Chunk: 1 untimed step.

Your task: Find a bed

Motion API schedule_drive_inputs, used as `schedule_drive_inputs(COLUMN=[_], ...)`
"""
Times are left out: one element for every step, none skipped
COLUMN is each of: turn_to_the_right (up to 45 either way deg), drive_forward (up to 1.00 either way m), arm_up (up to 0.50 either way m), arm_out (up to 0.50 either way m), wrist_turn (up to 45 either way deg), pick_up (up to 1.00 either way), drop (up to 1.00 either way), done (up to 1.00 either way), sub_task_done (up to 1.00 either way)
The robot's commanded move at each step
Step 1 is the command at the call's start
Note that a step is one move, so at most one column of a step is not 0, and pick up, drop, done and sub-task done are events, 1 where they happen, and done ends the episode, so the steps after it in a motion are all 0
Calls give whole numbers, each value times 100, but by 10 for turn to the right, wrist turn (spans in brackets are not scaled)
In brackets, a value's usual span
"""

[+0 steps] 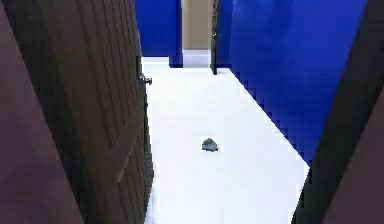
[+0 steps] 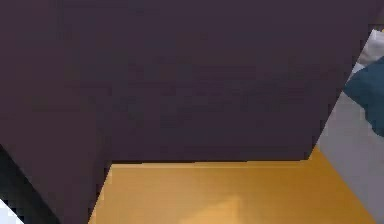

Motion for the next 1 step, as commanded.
schedule_drive_inputs(turn_to_the_right=[0], drive_forward=[95], arm_up=[0], arm_out=[0], wrist_turn=[0], pick_up=[0], drop=[0], done=[0], sub_task_done=[0])
